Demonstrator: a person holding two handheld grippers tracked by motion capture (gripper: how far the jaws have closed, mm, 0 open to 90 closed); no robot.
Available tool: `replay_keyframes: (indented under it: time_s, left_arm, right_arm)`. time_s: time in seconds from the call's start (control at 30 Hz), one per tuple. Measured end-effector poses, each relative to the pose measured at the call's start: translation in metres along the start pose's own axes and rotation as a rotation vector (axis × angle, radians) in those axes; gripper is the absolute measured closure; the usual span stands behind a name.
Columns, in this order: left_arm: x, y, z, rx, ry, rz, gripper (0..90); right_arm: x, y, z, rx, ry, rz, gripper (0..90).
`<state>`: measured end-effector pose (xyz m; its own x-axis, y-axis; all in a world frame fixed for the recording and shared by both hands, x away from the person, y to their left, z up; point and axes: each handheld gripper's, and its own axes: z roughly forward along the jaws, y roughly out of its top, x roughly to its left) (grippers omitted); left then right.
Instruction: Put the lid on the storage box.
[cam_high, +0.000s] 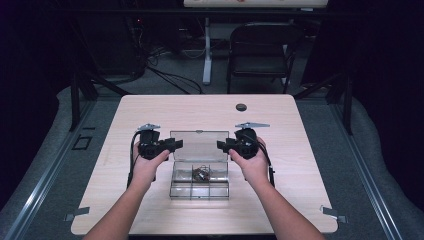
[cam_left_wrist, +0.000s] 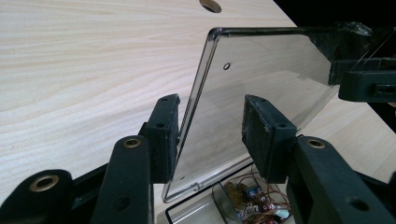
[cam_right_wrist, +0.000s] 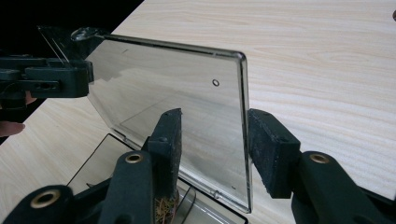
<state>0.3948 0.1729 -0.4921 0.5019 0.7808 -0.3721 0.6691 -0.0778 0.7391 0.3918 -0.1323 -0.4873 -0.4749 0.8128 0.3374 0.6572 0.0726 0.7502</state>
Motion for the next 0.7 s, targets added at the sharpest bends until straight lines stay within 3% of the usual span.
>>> replay_keyframes:
  time_s: [0.37,0.7]
  left_arm:
    - [-0.005,-0.003,-0.009,-0.009,-0.006,0.021,55.9]
    - [-0.01,-0.007,-0.015,-0.027,-0.001,0.047,55.5]
  right_arm:
    - [0.007,-0.002,-0.007,0.01,-0.012,-0.019,55.2]
    - [0.013,-0.004,-0.013,0.013,-0.035,-0.074,55.1]
